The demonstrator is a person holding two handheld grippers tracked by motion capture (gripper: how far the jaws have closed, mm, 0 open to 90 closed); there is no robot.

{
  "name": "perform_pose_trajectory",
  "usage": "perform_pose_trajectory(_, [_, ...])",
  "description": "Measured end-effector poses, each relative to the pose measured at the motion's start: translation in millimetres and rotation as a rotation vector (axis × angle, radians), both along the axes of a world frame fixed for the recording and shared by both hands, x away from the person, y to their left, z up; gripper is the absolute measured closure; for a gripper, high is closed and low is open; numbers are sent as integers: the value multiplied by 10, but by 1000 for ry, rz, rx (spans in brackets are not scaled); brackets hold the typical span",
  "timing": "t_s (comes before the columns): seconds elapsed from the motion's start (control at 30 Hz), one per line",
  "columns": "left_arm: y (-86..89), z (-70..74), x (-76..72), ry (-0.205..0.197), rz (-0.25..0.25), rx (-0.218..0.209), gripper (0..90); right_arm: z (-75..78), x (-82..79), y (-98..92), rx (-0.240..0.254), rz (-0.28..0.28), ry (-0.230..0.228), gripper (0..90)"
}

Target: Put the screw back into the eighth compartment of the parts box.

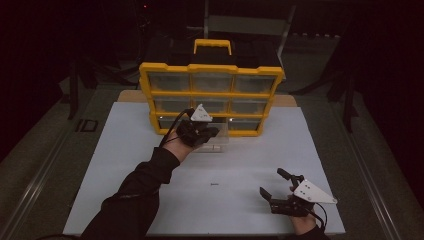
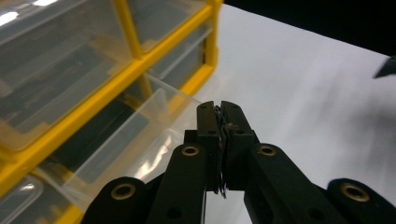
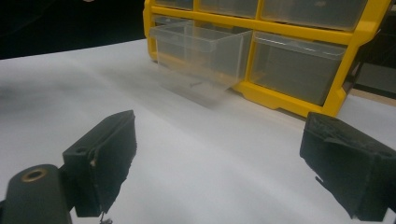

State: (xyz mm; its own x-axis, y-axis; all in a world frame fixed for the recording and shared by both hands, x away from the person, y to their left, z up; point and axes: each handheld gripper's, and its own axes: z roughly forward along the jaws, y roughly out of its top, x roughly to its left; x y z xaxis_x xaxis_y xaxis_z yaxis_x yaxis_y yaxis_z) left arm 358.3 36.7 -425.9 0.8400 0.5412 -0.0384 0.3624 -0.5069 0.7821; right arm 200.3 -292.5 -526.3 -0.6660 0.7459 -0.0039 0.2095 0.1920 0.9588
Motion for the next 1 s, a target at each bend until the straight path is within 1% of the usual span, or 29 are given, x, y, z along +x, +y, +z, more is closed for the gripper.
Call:
perform_pose_trajectory(0.03, [6, -4, 29, 1, 22, -1, 874, 0, 0, 0, -1, 0, -1, 110])
perform_pose_trajectory(0.07, [6, -4, 29, 1, 22, -1, 874, 0, 0, 0, -1, 0, -1, 110])
perform_pose_trajectory(0.13, [16, -12, 68, 4, 58, 1, 874, 0, 0, 0, 0, 0, -1, 110])
perform_pose_trajectory(0.17, [17, -17, 77, 9, 69, 0, 874, -1, 1, 0, 0, 0, -1, 110])
perform_pose_trajectory(0.2, [16, -23, 88, 5, 86, 7, 874, -1, 1, -1, 1, 0, -1, 110])
perform_pose_trajectory(0.27, [13, -27, 96, 9, 95, 9, 874, -1, 2, 0, 1, 1, 0, 110])
perform_pose_trajectory(0.3, [5, -36, 116, 13, 127, 22, 874, -2, 1, 3, 0, 1, -1, 110])
perform_pose_trajectory(0.37, [-5, -43, 135, 21, 152, 28, 873, -3, 1, 4, 1, 1, -1, 110])
perform_pose_trajectory(0.4, [-5, -43, 135, 21, 152, 28, 873, -2, 1, 3, 0, 1, -1, 110])
perform_pose_trajectory(0.43, [-17, -52, 151, 30, 179, 31, 874, -2, 1, 3, 0, 1, -1, 110])
perform_pose_trajectory(0.47, [-17, -52, 151, 30, 179, 31, 873, -2, 1, 3, 0, 1, -1, 110])
perform_pose_trajectory(0.5, [-33, -65, 161, 38, 208, 36, 873, -3, 2, 3, 0, 2, -1, 110])
perform_pose_trajectory(0.53, [-41, -76, 169, 46, 226, 38, 873, -4, 2, 3, 1, 2, 0, 110])
perform_pose_trajectory(0.57, [-41, -76, 169, 46, 226, 38, 873, -4, 2, 3, 1, 2, 0, 110])
perform_pose_trajectory(0.6, [-50, -85, 173, 50, 245, 44, 873, -4, 3, 3, 1, 1, 0, 110])
perform_pose_trajectory(0.63, [-68, -105, 177, 57, 282, 61, 873, -4, 3, 4, 2, 2, 0, 110])
perform_pose_trajectory(0.67, [-68, -105, 177, 57, 282, 61, 874, -4, 3, 4, 2, 2, 0, 110])
perform_pose_trajectory(0.7, [-75, -139, 188, 85, 315, 51, 873, -3, 1, 4, 1, 2, 0, 110])
perform_pose_trajectory(0.73, [-75, -139, 188, 85, 315, 51, 873, -3, 1, 4, 1, 2, 0, 110])
perform_pose_trajectory(0.77, [-83, -177, 200, 108, 341, 55, 873, -3, 2, 2, 1, 2, 0, 110])
perform_pose_trajectory(0.8, [-83, -177, 200, 108, 341, 55, 873, -3, 2, 2, 1, 1, 0, 110])
perform_pose_trajectory(0.83, [-95, -216, 210, 122, 362, 60, 873, -3, 2, 3, 1, 2, 1, 110])
perform_pose_trajectory(0.87, [-95, -216, 210, 122, 362, 60, 873, -3, 2, 3, 1, 2, 1, 110])
perform_pose_trajectory(0.9, [-107, -250, 221, 132, 380, 62, 873, -4, 2, 5, 1, 2, 0, 110])
perform_pose_trajectory(0.93, [-107, -250, 221, 132, 380, 62, 873, -4, 2, 5, 1, 2, 0, 110])
perform_pose_trajectory(0.97, [-111, -274, 235, 151, 403, 57, 873, -5, 4, 5, 0, 3, 1, 110])
perform_pose_trajectory(1.0, [-113, -290, 244, 167, 415, 53, 873, -6, 4, 5, 0, 3, 1, 110])
